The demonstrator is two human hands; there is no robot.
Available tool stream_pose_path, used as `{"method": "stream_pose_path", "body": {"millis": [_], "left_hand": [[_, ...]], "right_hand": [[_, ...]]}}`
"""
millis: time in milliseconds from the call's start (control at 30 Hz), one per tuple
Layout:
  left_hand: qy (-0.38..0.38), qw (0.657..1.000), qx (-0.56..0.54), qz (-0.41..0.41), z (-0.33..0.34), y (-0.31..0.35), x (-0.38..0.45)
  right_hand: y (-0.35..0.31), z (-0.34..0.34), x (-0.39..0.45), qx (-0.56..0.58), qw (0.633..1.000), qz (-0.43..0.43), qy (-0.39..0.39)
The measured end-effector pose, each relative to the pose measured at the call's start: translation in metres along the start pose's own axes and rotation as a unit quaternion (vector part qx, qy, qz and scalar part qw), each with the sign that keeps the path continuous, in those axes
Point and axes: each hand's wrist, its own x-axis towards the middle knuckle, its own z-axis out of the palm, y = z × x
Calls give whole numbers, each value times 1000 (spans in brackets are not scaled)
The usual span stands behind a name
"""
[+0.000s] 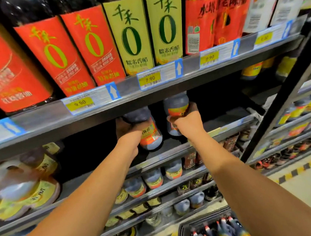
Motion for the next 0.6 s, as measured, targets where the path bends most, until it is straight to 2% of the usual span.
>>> {"method": "stream_pose_path", "body": {"millis": [133,233,467,600], "left_hand": [[35,989,126,70,9,-12,6],[40,975,203,82,15,-14,-1],[-1,961,266,80,18,-26,-2],[2,942,315,118,6,-36,8]], "right_hand": [[13,3,3,-28,999,-38,-17],[24,3,7,-22,998,-51,-22],[36,-1,19,-46,996,-57,-60],[40,3,29,-97,990,-77,-63]]}}
